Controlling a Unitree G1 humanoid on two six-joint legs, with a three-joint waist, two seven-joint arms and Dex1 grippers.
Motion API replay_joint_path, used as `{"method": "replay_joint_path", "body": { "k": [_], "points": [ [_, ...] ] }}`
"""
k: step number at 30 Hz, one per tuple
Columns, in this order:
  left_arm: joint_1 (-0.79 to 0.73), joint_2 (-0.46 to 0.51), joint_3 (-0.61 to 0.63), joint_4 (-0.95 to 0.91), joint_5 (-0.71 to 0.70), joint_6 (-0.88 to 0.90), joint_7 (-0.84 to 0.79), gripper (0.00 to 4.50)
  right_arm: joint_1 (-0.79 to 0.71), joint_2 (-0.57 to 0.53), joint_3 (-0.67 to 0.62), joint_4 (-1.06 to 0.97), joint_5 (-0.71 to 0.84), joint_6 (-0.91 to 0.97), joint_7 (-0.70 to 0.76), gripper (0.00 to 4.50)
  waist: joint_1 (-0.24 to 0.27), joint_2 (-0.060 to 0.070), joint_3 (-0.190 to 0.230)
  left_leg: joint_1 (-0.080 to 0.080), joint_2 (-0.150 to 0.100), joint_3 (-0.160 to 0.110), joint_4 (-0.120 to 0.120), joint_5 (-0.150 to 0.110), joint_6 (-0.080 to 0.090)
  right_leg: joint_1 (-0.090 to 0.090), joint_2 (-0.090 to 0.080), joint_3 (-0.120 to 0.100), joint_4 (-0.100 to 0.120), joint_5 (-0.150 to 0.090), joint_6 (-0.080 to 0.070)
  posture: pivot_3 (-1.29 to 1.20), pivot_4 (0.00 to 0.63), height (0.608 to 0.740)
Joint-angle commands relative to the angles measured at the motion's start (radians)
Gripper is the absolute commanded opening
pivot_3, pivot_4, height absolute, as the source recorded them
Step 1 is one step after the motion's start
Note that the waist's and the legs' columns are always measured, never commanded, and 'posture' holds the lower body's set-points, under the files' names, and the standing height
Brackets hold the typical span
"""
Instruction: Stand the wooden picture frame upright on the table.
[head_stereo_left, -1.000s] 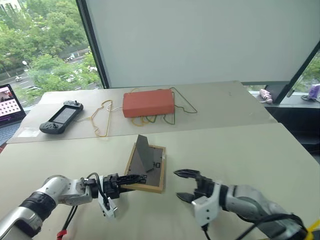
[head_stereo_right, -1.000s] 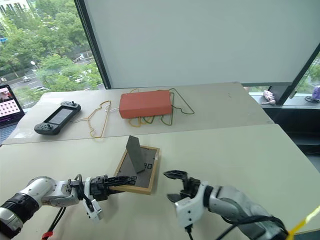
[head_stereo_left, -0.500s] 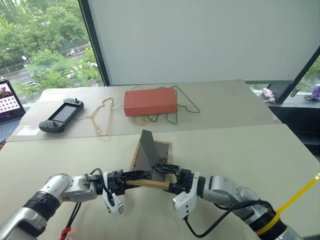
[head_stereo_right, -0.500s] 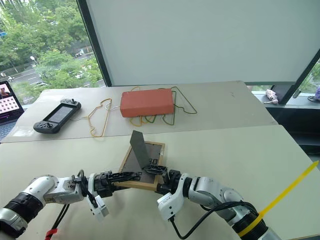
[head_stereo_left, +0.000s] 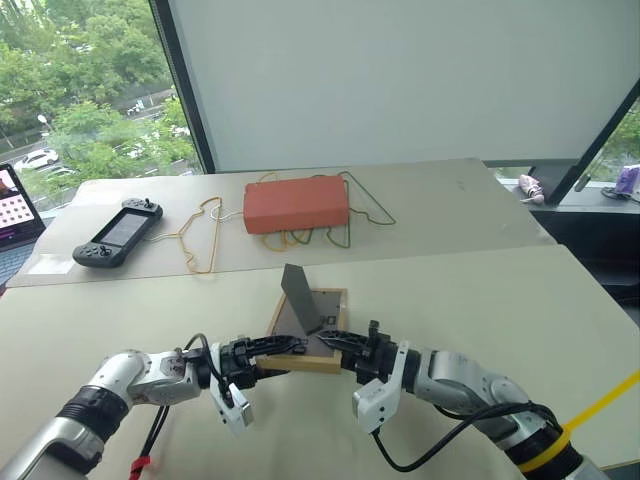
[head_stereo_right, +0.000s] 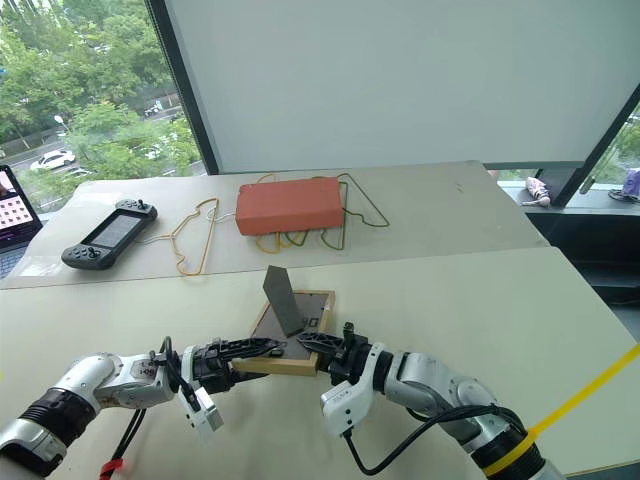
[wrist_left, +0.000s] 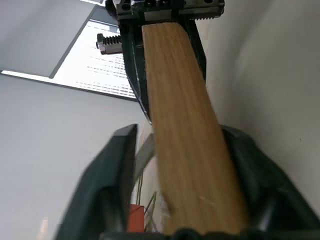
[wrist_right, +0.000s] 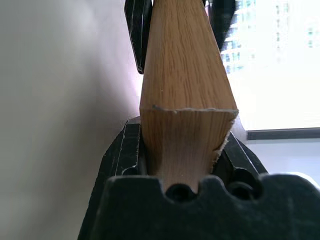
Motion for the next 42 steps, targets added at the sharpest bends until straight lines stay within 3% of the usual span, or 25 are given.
{"method": "replay_joint_path", "body": {
  "k": [1,5,7,9,11,14,17,21,26,32,34,36,40,42],
  "points": [
    [0.027,0.021,0.054,-0.021,-0.103,-0.008,-0.038,3.8,0.009,-0.001,-0.07,-0.025,0.07,0.027,-0.011,1.24,-0.001,0.0,0.0,0.0,0.0,0.0,0.0,0.0,0.0,0.0,0.0,0.0,0.0,0.0,0.0,0.0,0.15,0.74],
    [0.144,0.076,0.117,-0.084,-0.334,0.021,-0.112,3.8,0.001,-0.017,-0.13,0.003,0.181,0.083,0.041,1.24,-0.01,0.0,0.0,0.0,0.0,0.0,0.0,0.0,0.001,-0.001,0.0,0.001,0.0,0.0,0.0,0.0,0.15,0.74],
    [0.245,0.123,0.139,-0.156,-0.506,0.092,-0.182,3.8,-0.051,-0.02,-0.2,0.036,0.323,0.164,0.1,1.24,-0.009,0.0,0.0,0.0,0.0,0.0,0.0,-0.001,0.001,-0.001,0.0,0.001,0.0,0.0,0.0,0.0,0.15,0.74],
    [0.327,0.149,0.165,-0.229,-0.587,0.135,-0.233,3.8,-0.094,-0.019,-0.243,0.041,0.473,0.253,0.181,1.24,-0.01,0.001,0.001,0.0,0.0,0.0,0.0,-0.001,0.001,-0.001,0.0,0.001,0.0,0.0,0.0,0.0,0.15,0.74],
    [0.406,0.146,0.177,-0.289,-0.679,0.213,-0.288,3.8,-0.164,0.012,-0.295,0.002,0.694,0.474,0.294,1.24,-0.006,0.001,0.001,0.0,0.0,0.0,0.0,-0.003,0.006,-0.001,0.0,0.001,0.0,0.001,0.0,0.0,0.15,0.74],
    [0.469,0.121,0.191,-0.352,-0.753,0.282,-0.362,3.8,-0.295,0.037,-0.383,-0.082,1.139,1.016,0.433,1.24,-0.005,0.002,0.001,0.001,0.001,0.0,0.0,-0.004,0.007,0.0,0.001,0.001,0.0,0.001,-0.001,0.0,0.15,0.74],
    [0.496,0.087,0.201,-0.4,-0.81,0.341,-0.426,3.8,-0.413,0.026,-0.462,-0.062,1.432,1.406,0.478,1.24,-0.004,0.003,0.002,0.001,0.002,0.0,0.0,-0.005,0.008,0.0,0.001,0.001,0.001,0.002,-0.002,0.0,0.15,0.74],
    [0.515,0.043,0.232,-0.432,-0.833,0.379,-0.49,3.8,-0.467,-0.008,-0.463,-0.02,1.547,1.614,0.517,1.24,0.001,0.003,0.002,0.0,0.002,-0.001,0.0,-0.006,0.012,-0.001,0.001,0.0,0.001,0.002,-0.003,0.0,0.15,0.74],
    [0.535,0.0,0.275,-0.442,-0.839,0.394,-0.548,3.8,-0.378,-0.066,-0.322,-0.019,1.465,1.572,0.61,1.24,0.0,0.003,0.002,-0.001,0.002,-0.001,0.001,-0.006,0.011,-0.002,0.001,-0.001,0.0,0.002,-0.002,0.0,0.15,0.74],
    [0.555,-0.038,0.307,-0.448,-0.851,0.395,-0.614,3.8,-0.31,-0.057,-0.274,0.004,1.426,1.536,0.631,1.24,-0.005,0.004,0.0,0.002,0.002,0.0,0.001,-0.006,0.012,0.0,0.001,0.0,0.0,0.002,-0.002,0.0,0.15,0.74],
    [0.557,-0.049,0.317,-0.448,-0.854,0.397,-0.631,3.85,-0.305,-0.058,-0.278,0.009,1.416,1.525,0.627,2.25,-0.004,0.003,-0.001,0.003,0.002,0.0,0.001,-0.006,0.012,0.001,0.001,0.0,0.0,0.002,-0.002,0.0,0.15,0.74],
    [0.558,-0.06,0.325,-0.447,-0.864,0.398,-0.649,3.85,-0.304,-0.055,-0.306,0.01,1.434,1.542,0.618,2.7,-0.003,0.003,-0.001,0.003,0.002,0.0,0.001,-0.006,0.012,0.001,0.001,0.0,0.0,0.002,-0.002,0.0,0.15,0.74],
    [0.556,-0.069,0.332,-0.439,-0.893,0.399,-0.691,3.85,-0.302,-0.069,-0.413,-0.025,1.515,1.616,0.586,4.2,-0.003,0.004,0.0,0.002,0.001,0.001,0.002,-0.006,0.011,-0.001,0.001,0.0,0.001,0.002,-0.002,0.0,0.15,0.74],
    [0.559,-0.075,0.339,-0.439,-0.919,0.42,-0.711,3.85,-0.287,-0.088,-0.471,-0.044,1.555,1.652,0.576,4.48,-0.001,0.004,0.0,0.002,0.001,0.001,0.002,-0.006,0.011,-0.001,0.001,0.0,0.0,0.002,-0.002,0.0,0.15,0.74]
  ]
}}
